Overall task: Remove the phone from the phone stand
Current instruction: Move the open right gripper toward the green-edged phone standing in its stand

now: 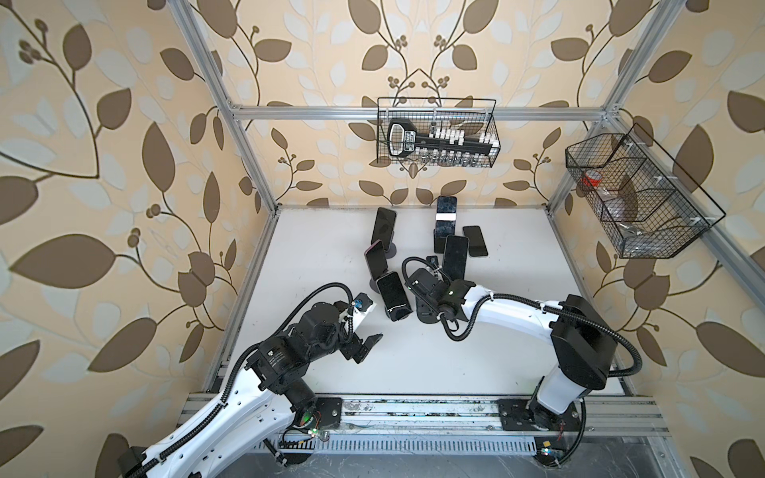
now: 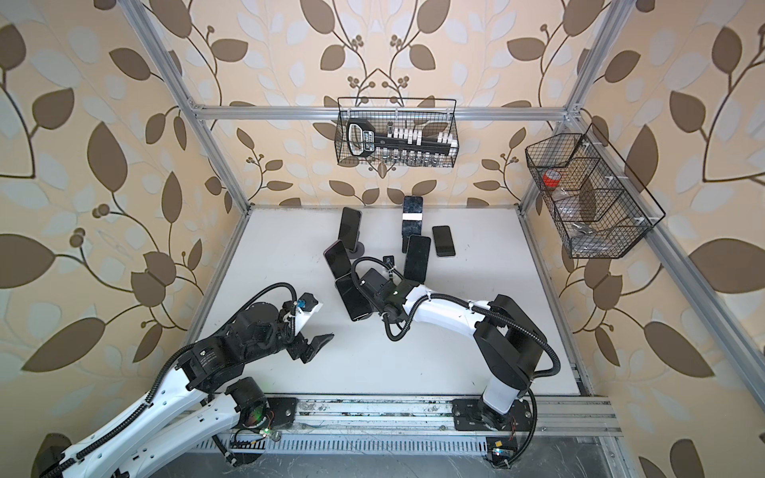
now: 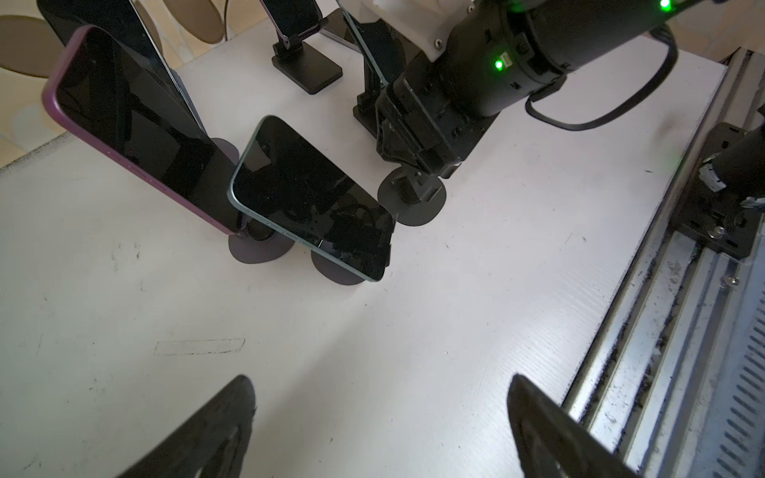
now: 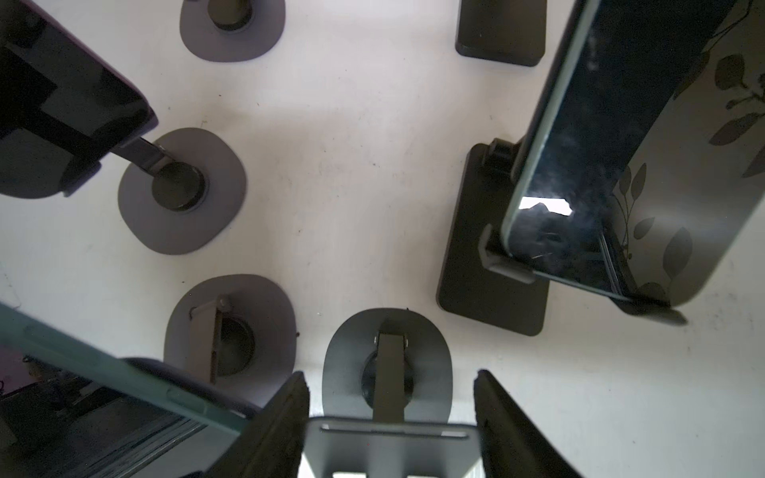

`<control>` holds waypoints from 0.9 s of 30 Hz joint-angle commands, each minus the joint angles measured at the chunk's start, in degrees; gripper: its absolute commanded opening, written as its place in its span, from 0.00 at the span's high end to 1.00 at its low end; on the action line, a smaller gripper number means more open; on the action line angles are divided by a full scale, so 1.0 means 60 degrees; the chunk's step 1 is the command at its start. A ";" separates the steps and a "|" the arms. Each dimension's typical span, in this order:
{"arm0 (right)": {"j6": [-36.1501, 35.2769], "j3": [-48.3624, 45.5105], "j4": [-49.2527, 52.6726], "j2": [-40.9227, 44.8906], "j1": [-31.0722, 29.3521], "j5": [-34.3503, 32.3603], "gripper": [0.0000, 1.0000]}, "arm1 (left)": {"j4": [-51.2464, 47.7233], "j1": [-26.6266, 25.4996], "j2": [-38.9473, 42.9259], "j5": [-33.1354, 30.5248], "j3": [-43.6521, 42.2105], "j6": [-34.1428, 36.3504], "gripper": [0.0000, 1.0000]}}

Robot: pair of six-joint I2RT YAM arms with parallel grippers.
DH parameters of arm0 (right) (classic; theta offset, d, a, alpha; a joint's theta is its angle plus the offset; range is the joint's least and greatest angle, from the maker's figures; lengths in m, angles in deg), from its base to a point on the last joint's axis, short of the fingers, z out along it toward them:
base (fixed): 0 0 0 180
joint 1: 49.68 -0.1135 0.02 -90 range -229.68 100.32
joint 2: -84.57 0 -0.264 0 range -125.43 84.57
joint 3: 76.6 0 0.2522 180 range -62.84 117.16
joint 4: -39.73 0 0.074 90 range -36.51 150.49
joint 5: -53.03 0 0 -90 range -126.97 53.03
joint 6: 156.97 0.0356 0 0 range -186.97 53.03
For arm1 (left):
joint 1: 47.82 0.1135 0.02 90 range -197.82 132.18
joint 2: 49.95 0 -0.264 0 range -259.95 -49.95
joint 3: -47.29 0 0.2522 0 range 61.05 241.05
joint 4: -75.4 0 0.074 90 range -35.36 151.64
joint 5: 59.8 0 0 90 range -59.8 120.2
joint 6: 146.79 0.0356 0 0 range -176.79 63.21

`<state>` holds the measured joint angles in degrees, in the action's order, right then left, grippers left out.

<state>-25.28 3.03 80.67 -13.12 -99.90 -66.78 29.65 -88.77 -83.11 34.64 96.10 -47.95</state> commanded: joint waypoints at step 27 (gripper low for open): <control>-0.0329 -0.0182 -0.0516 0.2073 -0.0032 0.0163 0.17 | 0.0135 -0.0045 0.0281 -0.0465 -0.0011 0.0127 0.05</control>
<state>-27.38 3.18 77.70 -3.21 -99.31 -65.44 29.67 -88.77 -82.37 33.86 96.10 -47.82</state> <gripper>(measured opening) 0.828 0.946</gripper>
